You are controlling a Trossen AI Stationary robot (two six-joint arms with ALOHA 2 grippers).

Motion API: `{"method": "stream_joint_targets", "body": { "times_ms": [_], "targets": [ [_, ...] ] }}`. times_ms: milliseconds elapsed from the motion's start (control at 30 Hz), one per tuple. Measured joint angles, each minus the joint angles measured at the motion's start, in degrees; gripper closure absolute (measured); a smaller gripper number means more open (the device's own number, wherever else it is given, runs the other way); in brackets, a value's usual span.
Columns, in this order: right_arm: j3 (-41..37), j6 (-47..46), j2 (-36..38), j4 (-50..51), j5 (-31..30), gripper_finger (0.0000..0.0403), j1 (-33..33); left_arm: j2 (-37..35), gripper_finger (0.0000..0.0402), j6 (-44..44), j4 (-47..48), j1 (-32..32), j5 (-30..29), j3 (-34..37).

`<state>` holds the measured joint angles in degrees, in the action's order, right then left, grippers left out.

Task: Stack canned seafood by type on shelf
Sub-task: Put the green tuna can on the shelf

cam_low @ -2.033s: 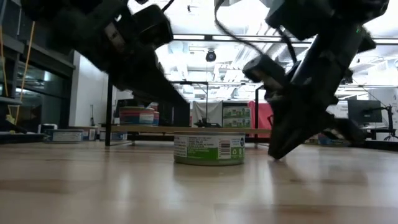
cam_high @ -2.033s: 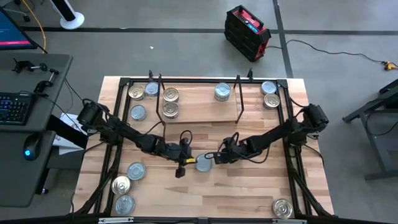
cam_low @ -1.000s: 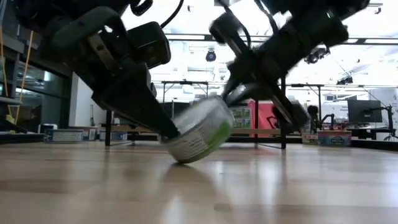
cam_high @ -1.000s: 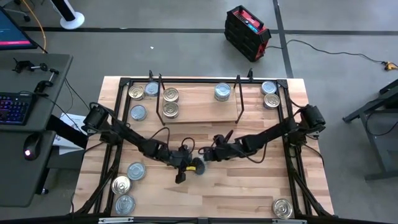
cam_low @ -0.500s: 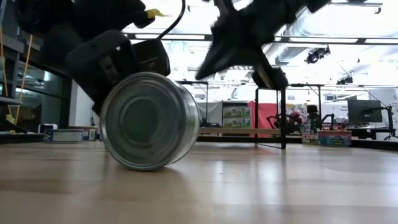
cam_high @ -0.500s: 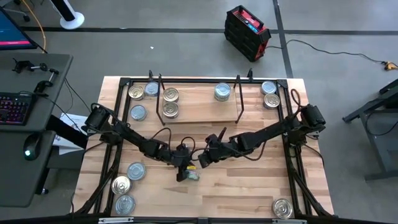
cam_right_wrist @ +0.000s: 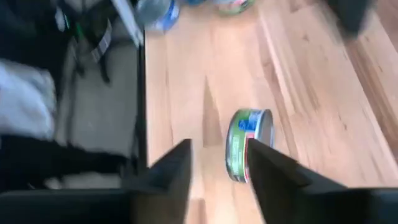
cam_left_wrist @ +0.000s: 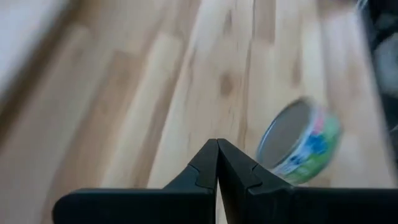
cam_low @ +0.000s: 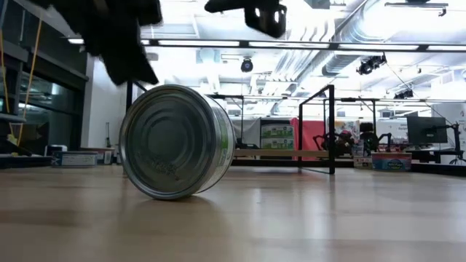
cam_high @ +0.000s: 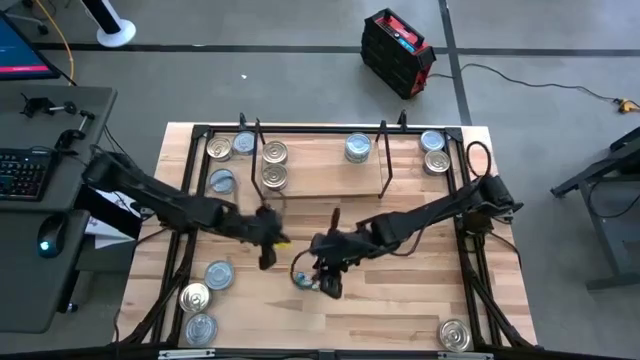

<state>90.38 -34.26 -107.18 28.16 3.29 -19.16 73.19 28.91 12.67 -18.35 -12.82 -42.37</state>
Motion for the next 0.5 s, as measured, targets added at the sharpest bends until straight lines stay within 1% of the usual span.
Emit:
{"method": "stream_joint_targets", "body": {
  "times_ms": [133, 267, 367, 500],
  "targets": [
    [6.83, 6.45, -6.50, 8.15, -3.33, 0.0174, -1.63, -9.63, 0.0402, 5.82, 1.12, -0.18, -0.89, 0.00],
    [12.02, 7.36, -12.61, 12.32, -6.40, 0.0113, -1.87, -16.49, 0.0402, 10.66, -0.22, -1.38, -0.86, -0.02],
    [14.67, 7.20, -15.76, 13.50, -6.41, 0.0088, -1.53, -19.52, 0.0402, 11.40, -0.91, -2.43, -0.86, -0.02],
    [16.74, 5.82, -18.55, 13.81, -4.28, 0.0080, -1.46, -21.10, 0.0402, 10.52, -1.28, -3.25, -0.85, -0.02]
  ]
}}
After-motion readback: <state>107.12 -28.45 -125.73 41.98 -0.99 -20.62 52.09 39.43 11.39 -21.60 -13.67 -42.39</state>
